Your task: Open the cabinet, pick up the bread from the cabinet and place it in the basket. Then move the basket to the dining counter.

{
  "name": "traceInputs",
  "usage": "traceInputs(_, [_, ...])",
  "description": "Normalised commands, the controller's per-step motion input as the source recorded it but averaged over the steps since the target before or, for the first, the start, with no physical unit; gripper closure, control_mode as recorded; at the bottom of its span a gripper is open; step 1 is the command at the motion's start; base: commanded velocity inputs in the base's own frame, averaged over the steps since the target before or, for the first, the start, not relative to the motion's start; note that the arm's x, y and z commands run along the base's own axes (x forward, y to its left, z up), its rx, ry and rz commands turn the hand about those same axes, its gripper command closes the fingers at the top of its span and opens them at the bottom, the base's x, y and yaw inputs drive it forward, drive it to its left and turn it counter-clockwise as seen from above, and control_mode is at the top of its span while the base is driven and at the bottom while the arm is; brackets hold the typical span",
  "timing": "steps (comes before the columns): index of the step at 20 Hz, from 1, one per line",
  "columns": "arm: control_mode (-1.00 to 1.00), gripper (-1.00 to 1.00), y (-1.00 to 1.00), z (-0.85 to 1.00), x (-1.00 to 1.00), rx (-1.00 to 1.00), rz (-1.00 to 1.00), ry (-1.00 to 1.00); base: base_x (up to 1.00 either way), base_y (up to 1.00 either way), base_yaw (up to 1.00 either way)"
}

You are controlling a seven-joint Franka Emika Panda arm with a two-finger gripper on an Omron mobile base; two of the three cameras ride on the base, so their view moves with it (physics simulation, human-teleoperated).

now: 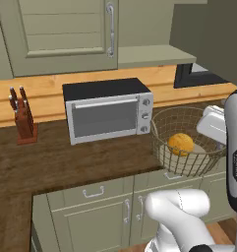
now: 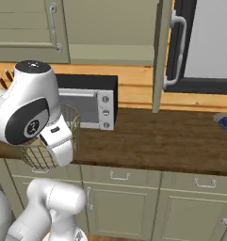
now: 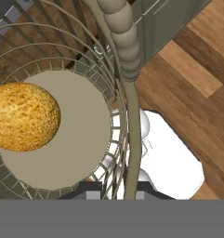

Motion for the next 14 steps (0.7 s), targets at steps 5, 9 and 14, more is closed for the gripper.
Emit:
traceInputs(5, [1.0,1.0,0.0,0.0,0.0,0.0,0.0,0.0,-0.78,-0.3,-0.59])
traceInputs(9, [1.0,1.0,0.0,0.0,0.0,0.0,0.0,0.0,-0.2,-0.33,-0.8])
traceInputs(14, [1.0,1.0,0.0,0.0,0.0,0.0,0.0,0.0,0.0,-0.31,-0.9])
